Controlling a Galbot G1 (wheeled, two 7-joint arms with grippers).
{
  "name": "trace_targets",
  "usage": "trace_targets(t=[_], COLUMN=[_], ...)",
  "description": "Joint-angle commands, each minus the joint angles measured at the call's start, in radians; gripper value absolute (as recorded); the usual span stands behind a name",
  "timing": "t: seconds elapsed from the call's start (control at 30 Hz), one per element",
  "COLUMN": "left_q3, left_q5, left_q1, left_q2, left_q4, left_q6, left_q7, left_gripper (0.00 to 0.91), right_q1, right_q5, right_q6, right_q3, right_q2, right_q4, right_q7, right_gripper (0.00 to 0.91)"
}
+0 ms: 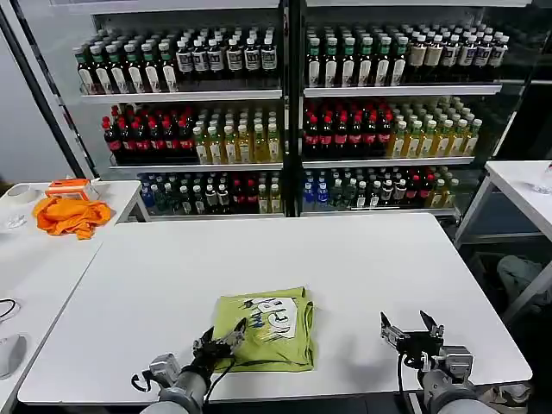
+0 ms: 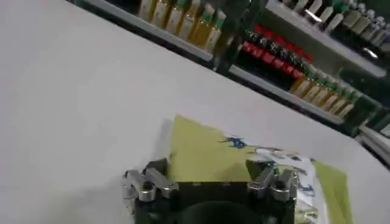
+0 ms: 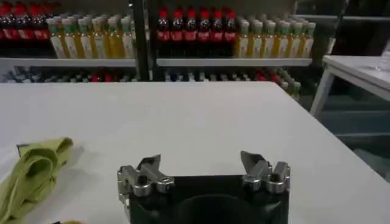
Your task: Fold and organize the clothes.
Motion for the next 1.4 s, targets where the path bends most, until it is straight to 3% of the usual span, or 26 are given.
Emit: trace_targets(t=[0.03, 0.13, 0.57, 0.73, 0.87, 1.07, 1.4], left_q3=[-0.029, -0.041, -0.062, -0.102, -0.196, -0.446, -0.865], left_q5=[-0.256, -0.311, -0.46, -0.531, -0.604, -0.75, -0.713], left_q1=[-0.032, -0.032, -0.029, -0.024, -0.006, 0.007, -0.022], left_q2=[-0.006, -0.009, -0.049, -0.061, -0.045, 0.044, 0.422], left_q4=[0.04, 0.056, 0.059, 0.03, -0.016, -0.065, -0.039], left_q6=[-0.015, -0.018, -0.028, -0.035, -0.031, -0.005, 0.068], left_q7=[0.016, 0.02, 0.042, 0.04, 0.025, -0.014, -0.031], left_gripper=[0.403, 0.322, 0.242, 0.101, 0.06, 0.06, 0.03], right_q1=[-0.006, -0.011, -0.021, -0.023, -0.017, -0.002, 0.041], right_q5=[-0.003, -0.004, -0.004, -0.004, -0.001, 0.005, 0.011], right_q6=[0.0, 0.0, -0.002, -0.003, -0.004, -0.002, 0.005], right_q3=[0.001, 0.002, 0.008, 0.01, 0.011, 0.01, -0.015], right_q2=[0.006, 0.008, 0.009, 0.01, 0.01, 0.008, 0.017], right_q4=[0.004, 0.006, 0.02, 0.023, 0.026, 0.017, -0.006], right_q7=[0.002, 0.003, 0.006, 0.007, 0.007, 0.003, -0.004], right_gripper=[0.907, 0.907, 0.907, 0.907, 0.907, 0.907, 0.907])
